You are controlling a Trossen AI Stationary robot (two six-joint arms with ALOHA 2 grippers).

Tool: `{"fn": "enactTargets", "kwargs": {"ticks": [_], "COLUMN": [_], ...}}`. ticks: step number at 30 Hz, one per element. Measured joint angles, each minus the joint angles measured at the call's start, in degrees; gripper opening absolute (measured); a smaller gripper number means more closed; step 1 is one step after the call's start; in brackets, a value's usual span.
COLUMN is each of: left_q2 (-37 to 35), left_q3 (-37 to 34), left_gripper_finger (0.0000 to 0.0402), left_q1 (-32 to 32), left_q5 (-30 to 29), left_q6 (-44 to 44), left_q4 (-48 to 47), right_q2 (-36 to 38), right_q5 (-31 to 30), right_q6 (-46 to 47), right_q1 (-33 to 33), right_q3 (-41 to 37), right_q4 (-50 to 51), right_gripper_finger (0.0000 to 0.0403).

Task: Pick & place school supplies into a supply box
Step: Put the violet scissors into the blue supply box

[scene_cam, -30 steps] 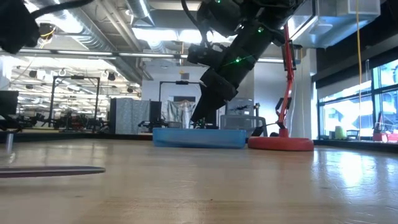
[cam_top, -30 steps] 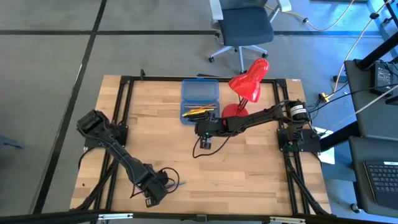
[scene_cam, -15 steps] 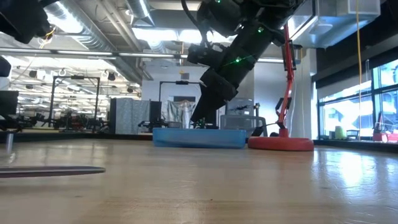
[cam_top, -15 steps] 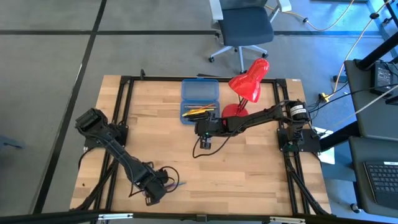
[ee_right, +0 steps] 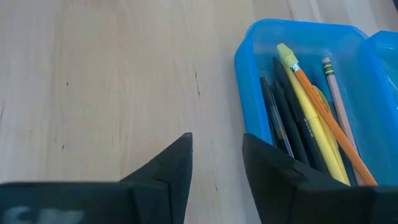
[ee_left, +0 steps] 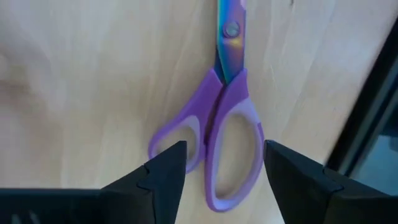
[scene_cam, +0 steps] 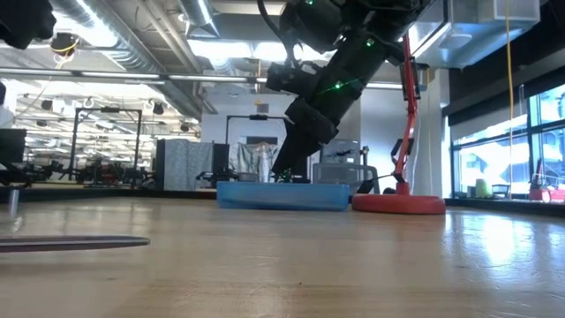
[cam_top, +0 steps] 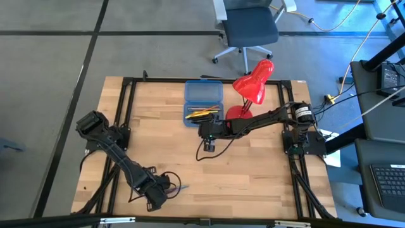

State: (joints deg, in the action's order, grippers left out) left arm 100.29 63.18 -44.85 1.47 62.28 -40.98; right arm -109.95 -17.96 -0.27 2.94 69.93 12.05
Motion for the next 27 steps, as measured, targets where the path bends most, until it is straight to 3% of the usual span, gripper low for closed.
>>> {"fn": "enactTargets", "kwargs": {"ticks": [5,15,27], "left_q2": [0.3,3.8,7.6], "left_q3": [0.0,0.0,0.5], "left_gripper_finger": [0.0192,0.0156,0.0087], "left_q1": [-0.5,-0.5,-0.4], "left_q5": [-2.4,-0.4,-2.3], "left_q6": [-0.6,-2.1,-8.0], "left_q4": [-0.7,-1.0,-3.1], "right_q2": [0.0,0.0,1.0], "right_q5": [0.0,0.0,-0.1], "right_q6": [0.0,0.0,0.8], "right_q1": [0.0,0.0,1.4], "right_q3": [0.0,0.0,0.1], "right_q4": [0.0,0.0,0.8], "right_gripper_finger": [0.0145,0.0145,0.0145]}}
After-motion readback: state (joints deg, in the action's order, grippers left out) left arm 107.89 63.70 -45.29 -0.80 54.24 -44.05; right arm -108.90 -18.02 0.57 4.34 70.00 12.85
